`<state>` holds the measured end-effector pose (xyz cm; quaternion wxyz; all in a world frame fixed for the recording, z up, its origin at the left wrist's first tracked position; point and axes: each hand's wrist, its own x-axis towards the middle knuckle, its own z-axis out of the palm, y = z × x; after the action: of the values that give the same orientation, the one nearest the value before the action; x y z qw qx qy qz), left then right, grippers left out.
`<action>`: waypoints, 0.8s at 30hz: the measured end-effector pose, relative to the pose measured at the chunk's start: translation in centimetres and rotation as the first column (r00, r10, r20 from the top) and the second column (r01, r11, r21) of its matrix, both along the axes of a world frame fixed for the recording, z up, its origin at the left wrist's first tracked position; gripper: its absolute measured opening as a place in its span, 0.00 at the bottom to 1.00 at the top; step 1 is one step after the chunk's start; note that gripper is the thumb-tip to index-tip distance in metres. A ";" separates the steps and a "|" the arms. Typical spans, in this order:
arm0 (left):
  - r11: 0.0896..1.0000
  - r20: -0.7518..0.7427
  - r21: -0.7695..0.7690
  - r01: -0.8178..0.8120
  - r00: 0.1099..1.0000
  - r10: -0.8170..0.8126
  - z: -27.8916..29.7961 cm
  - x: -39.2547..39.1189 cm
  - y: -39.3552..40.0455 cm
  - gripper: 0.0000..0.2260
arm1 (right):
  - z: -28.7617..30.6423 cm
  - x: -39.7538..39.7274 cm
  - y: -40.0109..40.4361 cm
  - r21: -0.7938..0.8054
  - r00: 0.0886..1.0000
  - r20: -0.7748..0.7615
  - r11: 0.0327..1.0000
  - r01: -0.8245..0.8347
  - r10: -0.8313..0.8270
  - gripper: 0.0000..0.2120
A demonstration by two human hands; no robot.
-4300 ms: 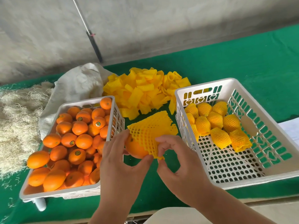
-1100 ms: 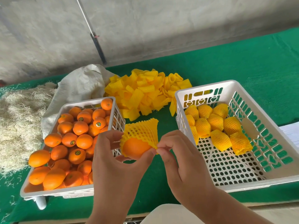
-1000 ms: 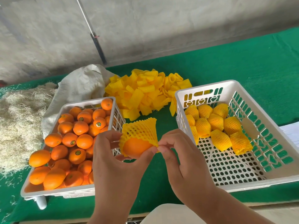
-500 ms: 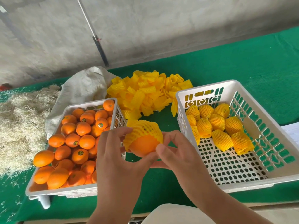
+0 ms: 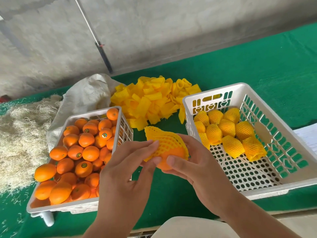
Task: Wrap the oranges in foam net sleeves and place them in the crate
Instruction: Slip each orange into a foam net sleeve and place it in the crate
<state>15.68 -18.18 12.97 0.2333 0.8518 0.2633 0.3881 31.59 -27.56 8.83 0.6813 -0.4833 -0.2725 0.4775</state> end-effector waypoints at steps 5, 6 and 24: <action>0.978 0.042 0.190 -0.089 0.996 0.083 -1.1 0.5 -0.1 0.09 | -0.4 -0.1 -0.2 -0.023 0.997 0.066 0.999 0.028 -0.026 0.32; 0.972 0.045 0.214 -0.098 0.995 0.091 -1.3 0.6 -0.2 0.09 | -0.4 -0.1 -0.2 -0.033 0.996 0.077 0.998 0.047 -0.044 0.32; 0.936 0.026 0.349 0.037 0.998 -0.049 -3.8 1.7 -1.0 0.08 | 0.4 -0.5 0.0 0.002 0.985 -0.103 0.991 0.137 -0.136 0.29</action>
<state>17.36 -19.15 9.17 0.0918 0.8784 0.1679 0.4380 31.04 -27.57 9.19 0.7278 -0.4725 -0.2056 0.4525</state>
